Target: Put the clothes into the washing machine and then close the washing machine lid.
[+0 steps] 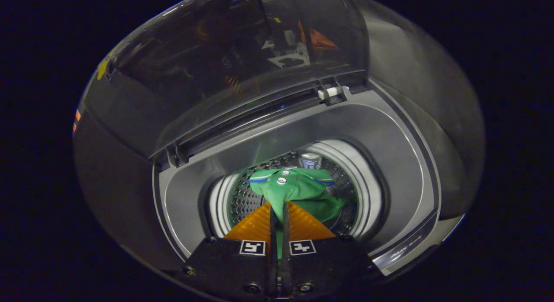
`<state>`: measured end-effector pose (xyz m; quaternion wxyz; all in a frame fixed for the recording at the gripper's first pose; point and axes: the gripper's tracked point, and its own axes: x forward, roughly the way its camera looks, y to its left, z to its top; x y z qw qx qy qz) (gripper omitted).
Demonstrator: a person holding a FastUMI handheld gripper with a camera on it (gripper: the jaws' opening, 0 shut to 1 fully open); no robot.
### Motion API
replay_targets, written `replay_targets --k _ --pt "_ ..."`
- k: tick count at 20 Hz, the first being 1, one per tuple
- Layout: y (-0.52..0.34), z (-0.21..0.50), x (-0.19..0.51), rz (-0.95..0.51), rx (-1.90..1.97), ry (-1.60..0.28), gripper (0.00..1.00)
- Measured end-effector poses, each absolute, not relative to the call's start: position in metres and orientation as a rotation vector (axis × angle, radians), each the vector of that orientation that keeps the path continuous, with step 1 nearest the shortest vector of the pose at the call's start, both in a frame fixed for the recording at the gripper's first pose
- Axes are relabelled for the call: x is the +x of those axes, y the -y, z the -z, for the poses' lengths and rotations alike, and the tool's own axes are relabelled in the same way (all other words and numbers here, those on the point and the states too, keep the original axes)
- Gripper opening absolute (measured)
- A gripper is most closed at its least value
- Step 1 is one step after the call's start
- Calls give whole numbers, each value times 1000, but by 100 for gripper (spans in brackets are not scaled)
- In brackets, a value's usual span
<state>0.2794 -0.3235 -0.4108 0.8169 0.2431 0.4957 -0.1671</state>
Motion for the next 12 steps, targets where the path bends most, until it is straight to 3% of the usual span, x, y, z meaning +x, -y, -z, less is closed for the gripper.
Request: replay_targets --k 6,10,12 --pt "318 391 275 333 482 -1033 15" --pt "305 354 283 280 478 -977 42" --pt "309 332 283 284 437 -936 74"
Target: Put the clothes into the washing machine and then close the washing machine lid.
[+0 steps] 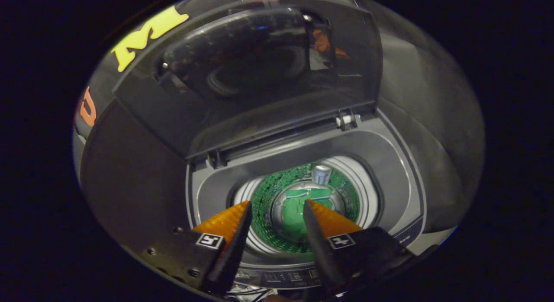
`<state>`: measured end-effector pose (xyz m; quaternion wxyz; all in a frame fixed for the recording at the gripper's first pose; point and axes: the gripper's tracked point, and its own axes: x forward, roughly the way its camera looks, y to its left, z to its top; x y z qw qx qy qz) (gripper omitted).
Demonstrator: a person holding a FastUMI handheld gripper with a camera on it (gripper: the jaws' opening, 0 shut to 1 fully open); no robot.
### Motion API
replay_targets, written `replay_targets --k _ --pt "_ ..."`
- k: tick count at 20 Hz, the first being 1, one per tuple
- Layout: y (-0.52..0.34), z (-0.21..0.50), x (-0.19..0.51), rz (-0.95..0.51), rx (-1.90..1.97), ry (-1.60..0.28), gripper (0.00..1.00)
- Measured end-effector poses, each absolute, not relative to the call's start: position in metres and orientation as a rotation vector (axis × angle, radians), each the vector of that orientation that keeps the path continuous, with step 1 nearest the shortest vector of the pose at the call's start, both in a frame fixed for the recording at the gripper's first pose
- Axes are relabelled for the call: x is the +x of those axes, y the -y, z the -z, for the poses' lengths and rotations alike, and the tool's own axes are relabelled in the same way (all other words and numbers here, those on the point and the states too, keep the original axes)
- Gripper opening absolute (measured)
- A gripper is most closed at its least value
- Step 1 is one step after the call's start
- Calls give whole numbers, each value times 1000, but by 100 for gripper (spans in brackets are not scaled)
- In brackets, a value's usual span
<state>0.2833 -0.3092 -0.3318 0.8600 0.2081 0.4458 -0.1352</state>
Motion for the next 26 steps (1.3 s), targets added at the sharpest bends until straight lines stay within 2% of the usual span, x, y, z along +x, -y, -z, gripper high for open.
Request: replay_targets --k 12,14,15,22,26 --pt "332 139 360 229 207 -459 80" --pt "330 123 382 193 177 -408 94" --pt "330 117 398 187 154 -395 100" --pt "330 142 450 140 180 -435 100" --pt "344 161 469 164 172 -469 100"
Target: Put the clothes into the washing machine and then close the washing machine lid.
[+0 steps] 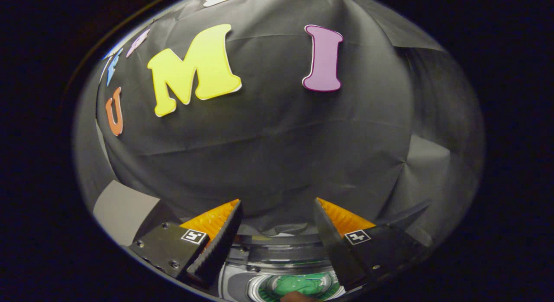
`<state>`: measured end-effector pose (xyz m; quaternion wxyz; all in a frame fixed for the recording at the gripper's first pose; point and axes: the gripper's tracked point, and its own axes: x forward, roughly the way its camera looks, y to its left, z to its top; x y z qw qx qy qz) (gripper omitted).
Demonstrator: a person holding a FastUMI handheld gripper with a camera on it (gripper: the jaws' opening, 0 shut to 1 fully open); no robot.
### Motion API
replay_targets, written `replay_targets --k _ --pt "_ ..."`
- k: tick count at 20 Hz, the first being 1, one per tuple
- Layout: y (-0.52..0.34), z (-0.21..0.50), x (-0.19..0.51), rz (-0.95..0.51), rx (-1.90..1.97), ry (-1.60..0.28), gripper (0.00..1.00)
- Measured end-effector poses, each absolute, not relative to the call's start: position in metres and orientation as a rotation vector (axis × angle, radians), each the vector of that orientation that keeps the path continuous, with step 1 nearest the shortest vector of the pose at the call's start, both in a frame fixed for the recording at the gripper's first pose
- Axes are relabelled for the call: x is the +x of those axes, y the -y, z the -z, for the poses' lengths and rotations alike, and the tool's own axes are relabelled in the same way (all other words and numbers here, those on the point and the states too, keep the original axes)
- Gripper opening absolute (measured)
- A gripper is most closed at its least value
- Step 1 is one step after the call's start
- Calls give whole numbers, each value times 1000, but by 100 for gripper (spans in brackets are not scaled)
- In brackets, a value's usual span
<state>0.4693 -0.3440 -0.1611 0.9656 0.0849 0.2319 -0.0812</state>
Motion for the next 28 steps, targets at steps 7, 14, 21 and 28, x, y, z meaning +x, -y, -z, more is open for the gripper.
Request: replay_targets --k 7,14,21,28 --pt "346 162 454 189 113 -460 100" --pt "339 162 420 171 114 -440 100" --pt "332 169 386 185 112 -453 100" --pt "324 175 356 239 115 -477 100"
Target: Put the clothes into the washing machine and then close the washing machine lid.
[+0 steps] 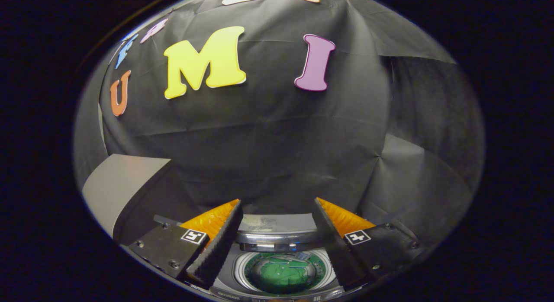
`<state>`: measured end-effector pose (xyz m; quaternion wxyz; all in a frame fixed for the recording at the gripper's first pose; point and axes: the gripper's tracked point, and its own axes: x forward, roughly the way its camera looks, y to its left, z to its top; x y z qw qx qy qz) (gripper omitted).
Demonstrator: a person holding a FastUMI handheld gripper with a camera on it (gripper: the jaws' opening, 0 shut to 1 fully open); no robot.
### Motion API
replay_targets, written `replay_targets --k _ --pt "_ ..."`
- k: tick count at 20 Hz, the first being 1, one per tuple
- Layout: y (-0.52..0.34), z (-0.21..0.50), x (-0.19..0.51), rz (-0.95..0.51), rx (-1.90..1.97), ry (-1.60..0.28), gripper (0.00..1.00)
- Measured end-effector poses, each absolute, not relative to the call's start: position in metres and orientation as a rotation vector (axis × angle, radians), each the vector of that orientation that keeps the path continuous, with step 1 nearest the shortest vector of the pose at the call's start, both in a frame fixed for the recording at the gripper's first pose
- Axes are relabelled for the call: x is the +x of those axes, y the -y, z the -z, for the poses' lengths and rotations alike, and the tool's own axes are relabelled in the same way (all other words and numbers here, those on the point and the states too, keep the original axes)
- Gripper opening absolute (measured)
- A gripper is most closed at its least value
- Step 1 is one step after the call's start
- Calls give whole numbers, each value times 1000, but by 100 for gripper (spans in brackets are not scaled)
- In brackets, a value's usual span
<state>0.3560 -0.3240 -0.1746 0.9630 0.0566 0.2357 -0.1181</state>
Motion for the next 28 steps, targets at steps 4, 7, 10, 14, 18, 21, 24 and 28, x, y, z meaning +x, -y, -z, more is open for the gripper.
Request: replay_targets --k 4,7,10,14,18,21,24,28 --pt "321 181 340 272 135 -498 100" --pt "316 190 334 286 148 -525 100" --pt "318 199 309 307 191 -558 100" --pt "314 196 293 319 279 -546 100" --pt "310 180 274 335 291 -510 100" --pt "301 168 263 345 291 -488 100" --pt "285 147 252 344 287 -444 98" --pt "256 121 231 334 244 -383 98"
